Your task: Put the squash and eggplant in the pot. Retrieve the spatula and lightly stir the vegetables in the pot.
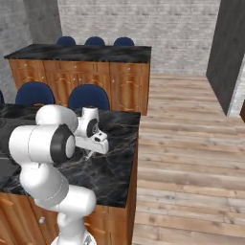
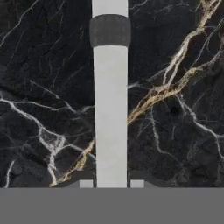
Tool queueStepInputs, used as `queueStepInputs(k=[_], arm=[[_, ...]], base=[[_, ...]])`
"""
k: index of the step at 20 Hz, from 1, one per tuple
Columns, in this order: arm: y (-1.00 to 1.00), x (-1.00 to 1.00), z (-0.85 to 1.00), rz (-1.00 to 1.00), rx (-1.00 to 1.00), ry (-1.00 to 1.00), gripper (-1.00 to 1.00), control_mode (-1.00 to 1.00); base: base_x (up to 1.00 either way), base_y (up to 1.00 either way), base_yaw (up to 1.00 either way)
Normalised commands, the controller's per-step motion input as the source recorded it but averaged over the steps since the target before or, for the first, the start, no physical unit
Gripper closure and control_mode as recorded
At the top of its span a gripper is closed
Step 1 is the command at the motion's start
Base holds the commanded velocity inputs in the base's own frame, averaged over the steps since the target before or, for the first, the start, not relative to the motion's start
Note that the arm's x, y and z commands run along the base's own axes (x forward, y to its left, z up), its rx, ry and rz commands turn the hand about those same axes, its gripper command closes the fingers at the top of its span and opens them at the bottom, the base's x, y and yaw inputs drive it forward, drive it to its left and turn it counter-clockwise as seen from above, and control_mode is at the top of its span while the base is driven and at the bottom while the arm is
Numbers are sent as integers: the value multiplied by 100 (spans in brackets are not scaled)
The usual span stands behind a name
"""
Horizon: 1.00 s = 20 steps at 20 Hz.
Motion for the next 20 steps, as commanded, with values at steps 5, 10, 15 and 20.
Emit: queueStepInputs(k=[5, 10, 15, 20], arm=[[-20, -99, 100, 7, 5, -9, 100, -100], [0, -100, 98, 16, 0, -1, 100, -100], [0, -63, 97, 6, 0, -1, 100, -100], [0, -46, 27, 0, 3, -10, 100, -100]], base=[[0, 0, 0], [0, 0, 0], [0, 0, 0], [0, 0, 0]])
